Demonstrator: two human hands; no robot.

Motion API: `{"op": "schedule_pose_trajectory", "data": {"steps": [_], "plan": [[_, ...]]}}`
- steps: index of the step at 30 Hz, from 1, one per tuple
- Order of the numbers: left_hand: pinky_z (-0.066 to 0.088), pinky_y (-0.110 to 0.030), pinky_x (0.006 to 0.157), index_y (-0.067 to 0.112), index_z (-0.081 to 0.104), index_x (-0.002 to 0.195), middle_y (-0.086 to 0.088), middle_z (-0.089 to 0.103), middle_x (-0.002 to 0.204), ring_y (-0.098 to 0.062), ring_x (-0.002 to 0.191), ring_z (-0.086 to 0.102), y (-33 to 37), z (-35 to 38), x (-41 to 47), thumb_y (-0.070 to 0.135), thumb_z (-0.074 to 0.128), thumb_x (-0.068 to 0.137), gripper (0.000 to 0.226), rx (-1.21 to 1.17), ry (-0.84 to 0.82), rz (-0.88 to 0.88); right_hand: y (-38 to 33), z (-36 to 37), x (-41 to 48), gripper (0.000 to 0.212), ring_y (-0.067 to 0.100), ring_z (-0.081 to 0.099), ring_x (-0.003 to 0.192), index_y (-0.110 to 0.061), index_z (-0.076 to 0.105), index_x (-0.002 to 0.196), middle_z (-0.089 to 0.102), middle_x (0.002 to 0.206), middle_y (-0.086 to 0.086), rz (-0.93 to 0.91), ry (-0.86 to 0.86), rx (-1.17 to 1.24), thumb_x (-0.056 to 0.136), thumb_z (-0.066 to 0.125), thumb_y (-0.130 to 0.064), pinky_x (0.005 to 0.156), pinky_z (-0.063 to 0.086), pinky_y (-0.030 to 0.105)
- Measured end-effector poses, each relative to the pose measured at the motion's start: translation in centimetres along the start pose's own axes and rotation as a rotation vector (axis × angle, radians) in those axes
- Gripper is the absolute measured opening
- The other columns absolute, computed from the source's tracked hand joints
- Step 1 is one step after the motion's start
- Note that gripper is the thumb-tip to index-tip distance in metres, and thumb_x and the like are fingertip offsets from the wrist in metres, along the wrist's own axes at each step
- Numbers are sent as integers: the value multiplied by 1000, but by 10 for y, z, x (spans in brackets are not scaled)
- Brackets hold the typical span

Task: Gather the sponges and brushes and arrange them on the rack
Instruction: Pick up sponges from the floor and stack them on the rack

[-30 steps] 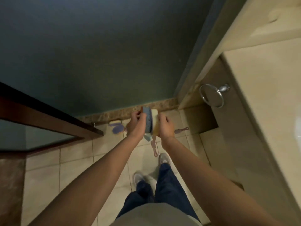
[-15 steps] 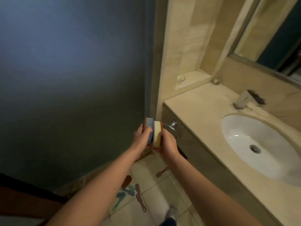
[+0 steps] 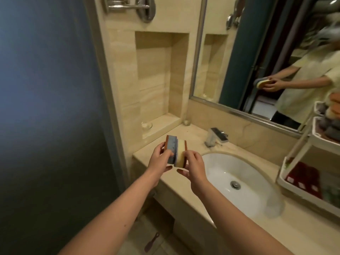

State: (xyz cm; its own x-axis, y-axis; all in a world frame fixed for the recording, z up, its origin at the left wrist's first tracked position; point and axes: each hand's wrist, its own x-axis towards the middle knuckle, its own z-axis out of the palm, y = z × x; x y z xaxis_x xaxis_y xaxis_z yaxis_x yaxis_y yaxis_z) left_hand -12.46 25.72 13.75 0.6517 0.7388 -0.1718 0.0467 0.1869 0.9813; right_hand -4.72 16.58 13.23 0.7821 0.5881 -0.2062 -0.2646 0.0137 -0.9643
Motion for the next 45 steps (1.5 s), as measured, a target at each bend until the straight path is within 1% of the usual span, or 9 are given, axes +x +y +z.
{"op": "schedule_pose_trajectory", "data": {"steps": [6, 13, 18, 22, 26, 31, 36, 42, 45], "plan": [[55, -31, 75, 39, 54, 109, 8, 58, 120, -10, 101, 60, 18, 84, 31, 19, 59, 85, 31, -59, -24, 113, -42, -69, 41, 21, 30, 64, 105, -11, 57, 107, 61, 108, 8, -58, 88, 78, 89, 54, -20, 70, 56, 35], [53, -21, 63, 30, 59, 108, 6, 61, 115, -11, 99, 63, 35, 157, 54, 16, 66, 83, 29, -57, -55, 215, -80, -132, 70, 20, 21, 65, 89, -14, 60, 105, 66, 102, 8, -140, 221, 82, 86, 61, -20, 75, 58, 38], [58, -33, 79, 26, 60, 113, 4, 60, 115, -14, 106, 60, 47, 199, 70, 15, 70, 81, 35, -2, -109, 290, -105, -168, 78, 20, 19, 65, 89, -17, 61, 103, 66, 103, 7, -232, 343, 40, 84, 66, -20, 72, 59, 35], [56, -28, 81, 31, 60, 112, 8, 61, 114, -10, 106, 59, 59, 229, 81, 18, 73, 79, 37, 48, -203, 371, -129, -191, 77, 24, 17, 65, 89, -19, 61, 103, 66, 103, 5, -318, 486, -16, 81, 71, -19, 67, 58, 31], [55, -40, 89, 26, 62, 116, 7, 62, 116, -14, 107, 60, 76, 260, 89, 20, 75, 78, 40, 40, -344, 387, -153, -214, 72, 29, 17, 64, 93, -20, 63, 103, 66, 103, 3, -364, 608, -44, 77, 76, -23, 62, 55, 27], [57, -32, 84, 31, 62, 114, 8, 62, 114, -9, 102, 61, 88, 298, 94, 28, 77, 77, 41, 42, -497, 458, -174, -244, 57, 28, 23, 66, 95, -17, 68, 95, 69, 100, 7, -434, 757, -56, 73, 82, -28, 74, 60, 39], [56, -27, 79, 38, 61, 109, 18, 61, 109, -4, 97, 62, 97, 333, 88, 35, 77, 75, 38, 31, -604, 505, -192, -271, 38, 28, 15, 65, 94, -21, 70, 92, 70, 96, -2, -489, 890, -169, 72, 82, -35, 85, 57, 43], [54, -37, 90, 31, 61, 111, -2, 54, 122, -12, 102, 60, 109, 378, 89, 34, 76, 76, 38, 87, -657, 557, -215, -312, 31, 24, 5, 62, 91, -27, 69, 88, 67, 92, -11, -558, 958, -280, 72, 82, -38, 63, 53, 18], [54, -40, 92, 30, 62, 111, -1, 51, 123, -16, 103, 61, 118, 404, 91, 32, 77, 76, 38, 99, -677, 588, -230, -339, 35, 24, 8, 63, 95, -25, 70, 90, 68, 96, -8, -557, 951, -316, 72, 82, -36, 76, 56, 29]]}}
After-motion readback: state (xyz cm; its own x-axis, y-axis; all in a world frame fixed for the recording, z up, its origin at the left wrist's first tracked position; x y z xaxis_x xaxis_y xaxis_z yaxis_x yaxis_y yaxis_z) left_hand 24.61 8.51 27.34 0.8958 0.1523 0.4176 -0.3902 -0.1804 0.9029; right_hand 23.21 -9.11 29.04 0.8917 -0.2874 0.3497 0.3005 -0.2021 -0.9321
